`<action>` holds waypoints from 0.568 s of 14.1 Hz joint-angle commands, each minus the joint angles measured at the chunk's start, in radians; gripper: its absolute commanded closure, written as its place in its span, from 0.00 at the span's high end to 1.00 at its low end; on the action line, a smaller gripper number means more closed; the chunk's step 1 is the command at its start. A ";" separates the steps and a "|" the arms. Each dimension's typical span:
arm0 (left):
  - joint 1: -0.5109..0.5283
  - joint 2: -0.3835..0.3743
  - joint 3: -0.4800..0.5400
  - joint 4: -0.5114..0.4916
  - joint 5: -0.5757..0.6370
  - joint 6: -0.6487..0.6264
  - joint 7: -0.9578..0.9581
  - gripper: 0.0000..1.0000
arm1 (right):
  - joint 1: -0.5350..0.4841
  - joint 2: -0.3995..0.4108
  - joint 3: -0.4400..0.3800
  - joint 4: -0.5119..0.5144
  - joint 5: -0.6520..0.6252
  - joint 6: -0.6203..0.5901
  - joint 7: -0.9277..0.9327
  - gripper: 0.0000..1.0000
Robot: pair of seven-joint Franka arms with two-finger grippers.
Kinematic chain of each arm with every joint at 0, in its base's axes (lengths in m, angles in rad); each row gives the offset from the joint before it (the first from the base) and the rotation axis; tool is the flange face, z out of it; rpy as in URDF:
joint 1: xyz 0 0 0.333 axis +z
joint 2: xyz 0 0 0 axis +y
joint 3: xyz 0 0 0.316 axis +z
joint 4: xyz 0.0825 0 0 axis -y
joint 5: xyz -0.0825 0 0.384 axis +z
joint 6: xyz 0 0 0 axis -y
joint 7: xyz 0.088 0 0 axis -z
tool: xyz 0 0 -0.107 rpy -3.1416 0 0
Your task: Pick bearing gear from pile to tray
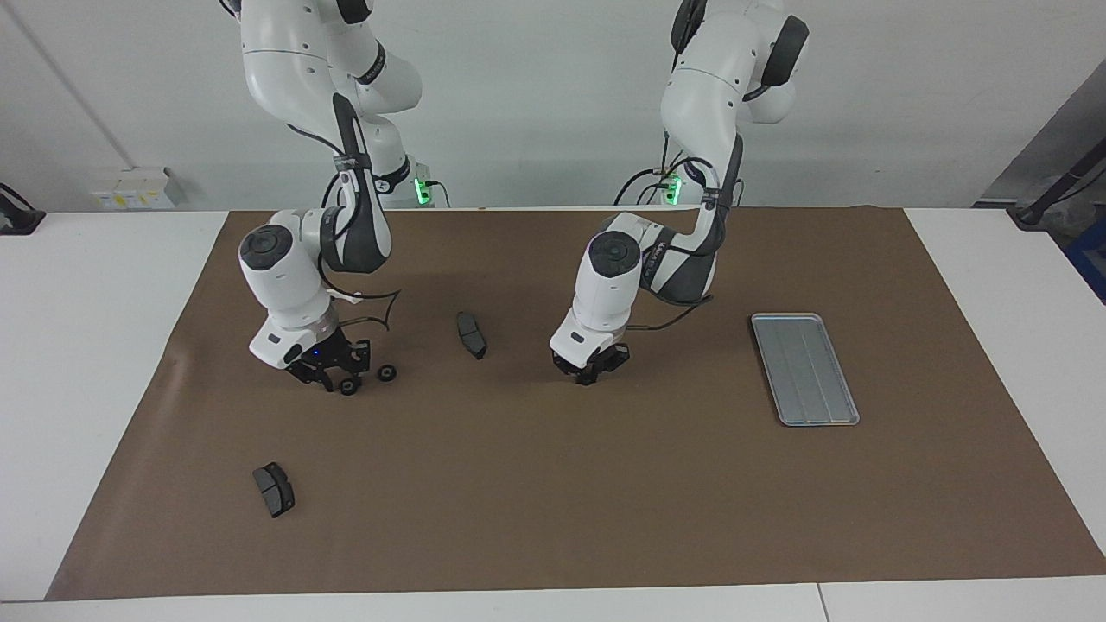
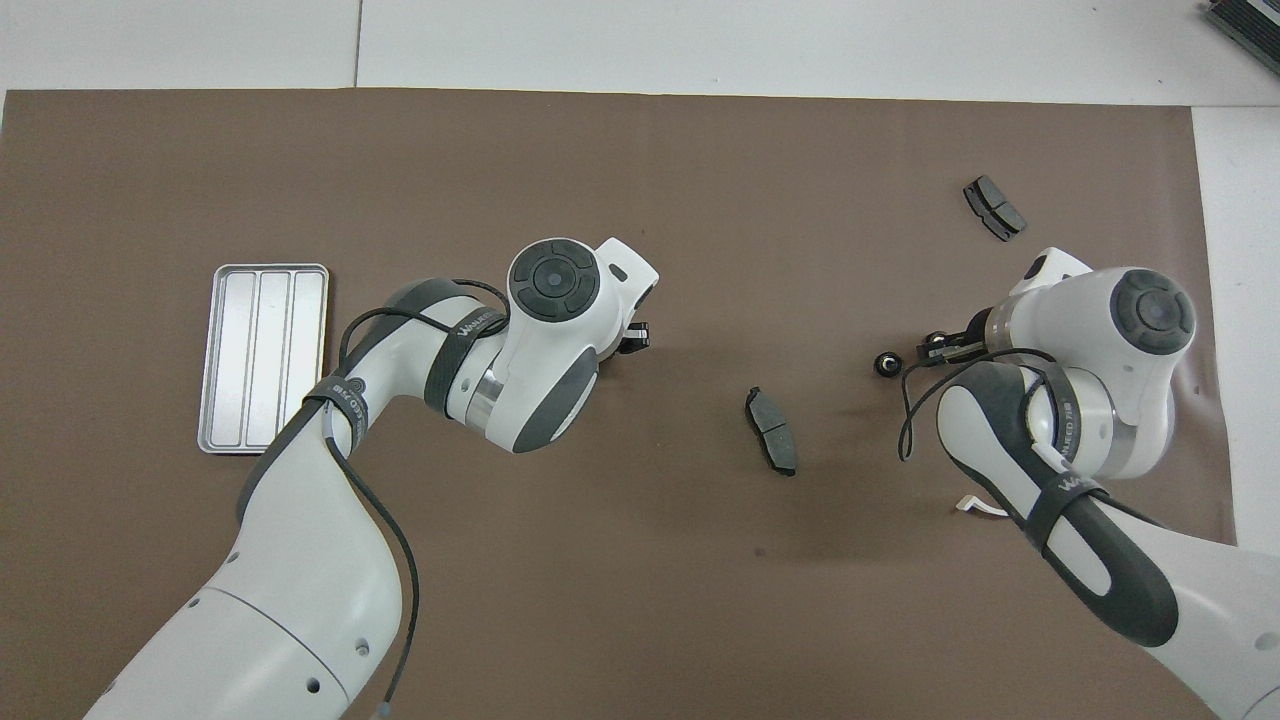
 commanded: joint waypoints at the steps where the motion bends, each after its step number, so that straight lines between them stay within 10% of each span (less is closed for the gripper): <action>1: -0.018 -0.003 0.015 -0.016 0.019 0.023 -0.017 0.00 | -0.002 -0.015 -0.002 -0.030 0.045 0.027 -0.013 0.53; 4: -0.007 -0.006 0.015 0.002 0.019 -0.003 -0.015 0.00 | -0.002 -0.015 -0.002 -0.030 0.046 0.027 -0.004 0.52; 8: 0.112 -0.026 0.022 0.061 0.022 -0.100 0.027 0.00 | 0.000 -0.015 0.000 -0.027 0.045 0.027 -0.001 0.00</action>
